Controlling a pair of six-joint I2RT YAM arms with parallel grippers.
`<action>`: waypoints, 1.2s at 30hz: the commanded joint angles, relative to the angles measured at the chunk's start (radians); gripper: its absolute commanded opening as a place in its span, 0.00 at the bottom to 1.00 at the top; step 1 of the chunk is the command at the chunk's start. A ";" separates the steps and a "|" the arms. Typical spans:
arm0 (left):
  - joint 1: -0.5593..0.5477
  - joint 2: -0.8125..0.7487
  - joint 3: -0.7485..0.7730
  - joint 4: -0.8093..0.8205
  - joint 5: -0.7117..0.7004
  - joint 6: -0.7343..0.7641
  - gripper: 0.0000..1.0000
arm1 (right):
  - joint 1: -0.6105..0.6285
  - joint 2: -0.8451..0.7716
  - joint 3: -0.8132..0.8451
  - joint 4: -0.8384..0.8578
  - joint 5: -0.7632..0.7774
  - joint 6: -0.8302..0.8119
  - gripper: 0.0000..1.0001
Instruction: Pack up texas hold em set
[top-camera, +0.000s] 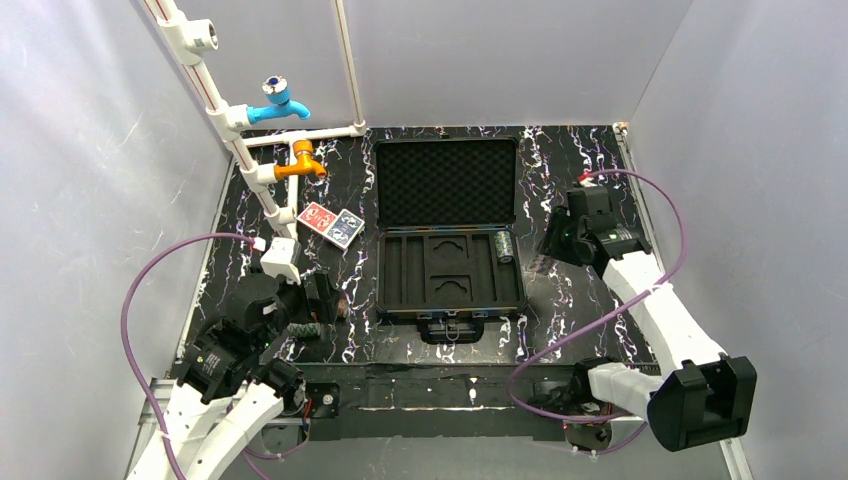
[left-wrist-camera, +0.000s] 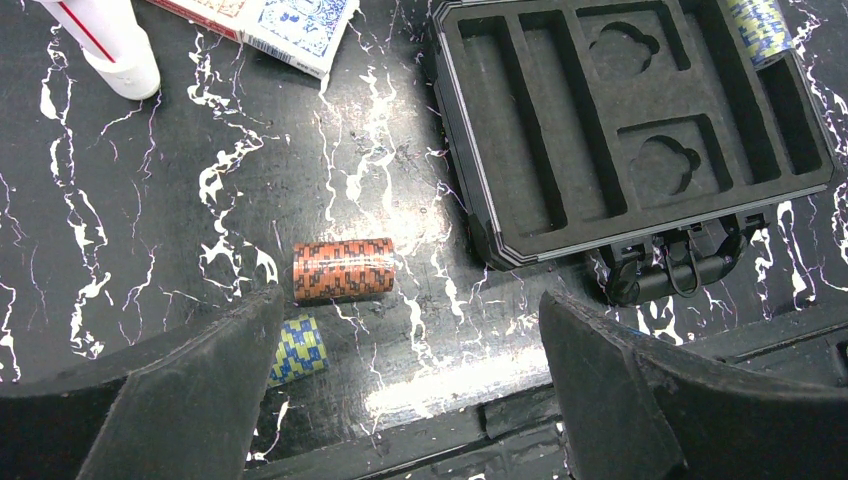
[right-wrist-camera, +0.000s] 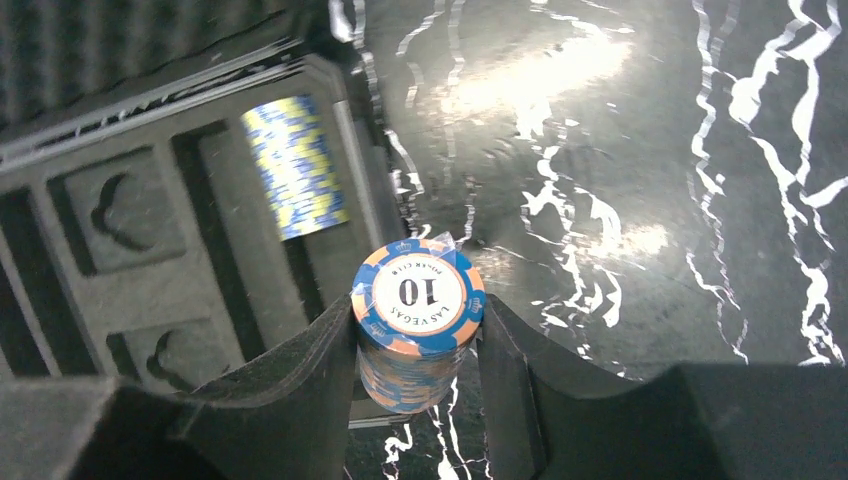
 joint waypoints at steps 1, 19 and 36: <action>-0.005 0.010 0.024 -0.013 -0.003 0.008 0.99 | 0.113 0.023 0.098 0.068 -0.012 -0.107 0.01; -0.005 0.024 0.024 -0.013 -0.006 0.008 0.99 | 0.285 0.134 0.079 0.113 0.002 -0.162 0.01; -0.005 0.033 0.024 -0.014 -0.010 0.008 0.99 | 0.347 0.176 0.079 0.103 0.074 -0.200 0.01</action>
